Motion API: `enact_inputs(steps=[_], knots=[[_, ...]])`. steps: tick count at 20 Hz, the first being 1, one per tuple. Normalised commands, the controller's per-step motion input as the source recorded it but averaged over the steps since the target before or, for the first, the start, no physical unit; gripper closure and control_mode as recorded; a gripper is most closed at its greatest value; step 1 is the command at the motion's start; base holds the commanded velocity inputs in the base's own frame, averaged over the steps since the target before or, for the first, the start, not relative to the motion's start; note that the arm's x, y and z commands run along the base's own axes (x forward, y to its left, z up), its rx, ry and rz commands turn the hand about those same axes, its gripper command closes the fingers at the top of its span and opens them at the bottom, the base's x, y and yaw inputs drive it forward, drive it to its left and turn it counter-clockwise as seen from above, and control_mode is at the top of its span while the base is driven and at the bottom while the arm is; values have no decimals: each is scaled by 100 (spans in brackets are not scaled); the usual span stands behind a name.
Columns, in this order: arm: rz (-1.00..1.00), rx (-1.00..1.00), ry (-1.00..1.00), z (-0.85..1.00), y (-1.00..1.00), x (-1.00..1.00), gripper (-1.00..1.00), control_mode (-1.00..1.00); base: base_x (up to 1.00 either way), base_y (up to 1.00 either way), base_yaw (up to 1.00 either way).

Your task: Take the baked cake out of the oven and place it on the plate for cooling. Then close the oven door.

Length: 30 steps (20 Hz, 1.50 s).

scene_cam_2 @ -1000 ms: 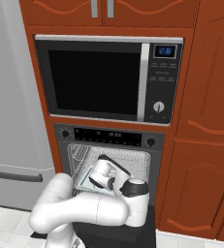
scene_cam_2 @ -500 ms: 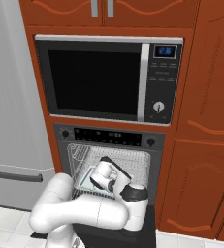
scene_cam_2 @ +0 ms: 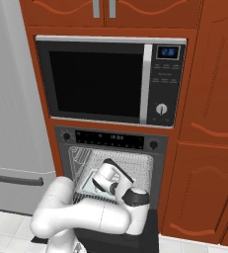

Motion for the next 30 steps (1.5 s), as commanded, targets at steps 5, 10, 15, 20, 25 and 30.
enact_inputs(steps=[5,10,15,20,25,30], knots=[[0,0,0,-7,14,4,-100,-100,0,0,0],[0,0,0,-8,3,7,-100,-100,0,0,0],[0,0,0,-16,0,11,-100,-100,0,0,0],[0,0,0,-13,3,2,-100,-100,0,0,0],[0,0,0,-1,9,3,-100,-100,0,0,0],[0,0,0,0,12,7,-100,-100,0,0,0]])
